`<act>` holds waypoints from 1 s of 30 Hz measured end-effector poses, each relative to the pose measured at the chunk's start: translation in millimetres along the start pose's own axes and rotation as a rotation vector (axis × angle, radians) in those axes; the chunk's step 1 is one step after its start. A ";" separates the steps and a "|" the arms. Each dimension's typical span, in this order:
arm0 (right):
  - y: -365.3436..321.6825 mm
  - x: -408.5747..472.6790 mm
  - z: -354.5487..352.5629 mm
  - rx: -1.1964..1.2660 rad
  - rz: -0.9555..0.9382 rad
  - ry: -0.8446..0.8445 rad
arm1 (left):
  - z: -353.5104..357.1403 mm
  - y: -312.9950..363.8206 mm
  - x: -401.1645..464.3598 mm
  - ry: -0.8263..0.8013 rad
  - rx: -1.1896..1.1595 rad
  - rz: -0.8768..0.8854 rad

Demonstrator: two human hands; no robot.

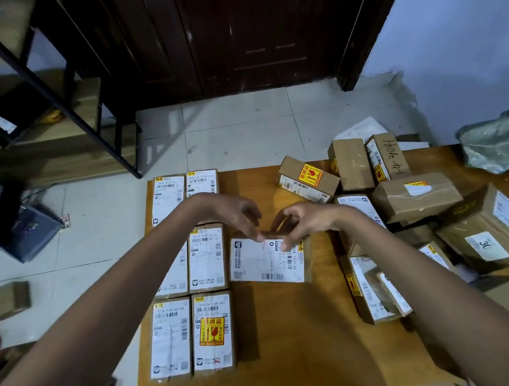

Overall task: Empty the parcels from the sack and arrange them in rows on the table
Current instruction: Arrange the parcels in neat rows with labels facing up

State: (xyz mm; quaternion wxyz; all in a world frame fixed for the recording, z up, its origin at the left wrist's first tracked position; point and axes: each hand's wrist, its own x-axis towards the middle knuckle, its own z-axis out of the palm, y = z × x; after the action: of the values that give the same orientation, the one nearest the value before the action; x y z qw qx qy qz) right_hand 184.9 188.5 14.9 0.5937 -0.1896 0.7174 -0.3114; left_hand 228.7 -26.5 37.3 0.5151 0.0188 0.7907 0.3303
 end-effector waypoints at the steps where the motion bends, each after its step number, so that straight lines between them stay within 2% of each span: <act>1: -5.7 2.5 -4.0 -0.039 0.013 -0.022 | 0.6 5.9 3.6 -0.048 0.061 -0.024; 4: -14.0 9.7 -10.2 -0.118 0.023 -0.038 | 5.5 9.9 13.9 -0.104 0.113 -0.041; 9: -13.1 7.2 -10.3 -0.122 0.013 0.004 | 15.4 -3.4 15.3 -0.163 -0.147 -0.054; 12: 1.1 3.4 -4.0 0.068 -0.065 0.243 | 22.8 -20.6 12.7 -0.107 -0.352 -0.031; 16: 21.8 -3.0 18.3 0.493 -0.181 0.678 | 56.3 -48.3 8.2 0.161 -0.761 0.031; 18: 29.5 -5.0 39.0 0.616 -0.167 0.774 | 80.2 -57.6 11.9 0.276 -1.019 0.057; 21: 38.7 1.5 73.3 0.753 -0.146 0.699 | 109.8 -59.4 19.1 0.374 -1.325 0.099; 23: 41.4 7.3 90.1 0.803 -0.139 0.654 | 121.9 -54.7 22.3 0.402 -1.410 0.116; 27: 38.5 13.0 104.5 0.838 -0.148 0.693 | 129.6 -54.4 24.1 0.429 -1.437 0.124; 30: 36.3 21.4 103.2 0.830 -0.125 0.708 | 121.5 -59.1 20.5 0.466 -1.371 0.128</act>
State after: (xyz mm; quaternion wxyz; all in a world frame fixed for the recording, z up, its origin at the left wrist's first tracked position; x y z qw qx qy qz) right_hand 283.7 178.5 -35.6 0.3214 0.1349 0.6775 -0.6477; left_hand 337.9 -4.0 -41.7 0.2092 -0.3327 0.4926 0.7764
